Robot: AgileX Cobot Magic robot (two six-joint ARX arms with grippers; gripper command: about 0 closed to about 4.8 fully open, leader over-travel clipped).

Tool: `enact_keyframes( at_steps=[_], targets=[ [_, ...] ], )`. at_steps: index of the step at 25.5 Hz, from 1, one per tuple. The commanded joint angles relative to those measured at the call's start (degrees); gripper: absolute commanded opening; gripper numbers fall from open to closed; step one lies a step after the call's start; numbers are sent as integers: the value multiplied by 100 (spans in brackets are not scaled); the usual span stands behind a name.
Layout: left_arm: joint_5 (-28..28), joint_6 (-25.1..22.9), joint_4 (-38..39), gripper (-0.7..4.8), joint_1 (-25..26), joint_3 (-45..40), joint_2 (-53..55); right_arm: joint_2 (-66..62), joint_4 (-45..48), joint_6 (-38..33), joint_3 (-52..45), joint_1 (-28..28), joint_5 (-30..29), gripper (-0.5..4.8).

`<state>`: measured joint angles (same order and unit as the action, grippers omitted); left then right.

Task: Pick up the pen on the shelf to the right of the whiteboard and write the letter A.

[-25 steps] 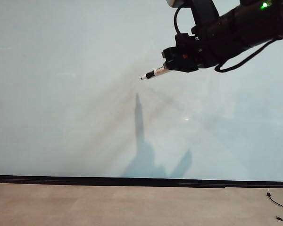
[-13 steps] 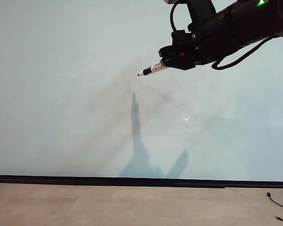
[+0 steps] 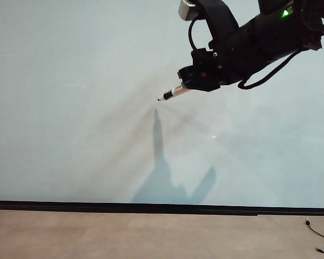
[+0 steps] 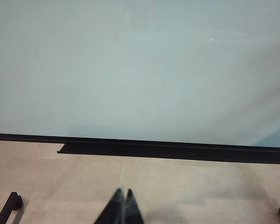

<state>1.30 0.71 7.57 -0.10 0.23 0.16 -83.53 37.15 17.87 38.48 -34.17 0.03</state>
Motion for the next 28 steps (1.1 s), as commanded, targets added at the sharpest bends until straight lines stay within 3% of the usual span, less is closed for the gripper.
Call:
enact_keyframes(
  at_steps=[1,28],
  targets=[
    [20,-24,-35,-4,-2,15,2,26,81,7,31,-4,155,-3],
    [20,-26,-35,-5,-2,15,2,46,197,-120,107,96,396,-3]
  ],
)
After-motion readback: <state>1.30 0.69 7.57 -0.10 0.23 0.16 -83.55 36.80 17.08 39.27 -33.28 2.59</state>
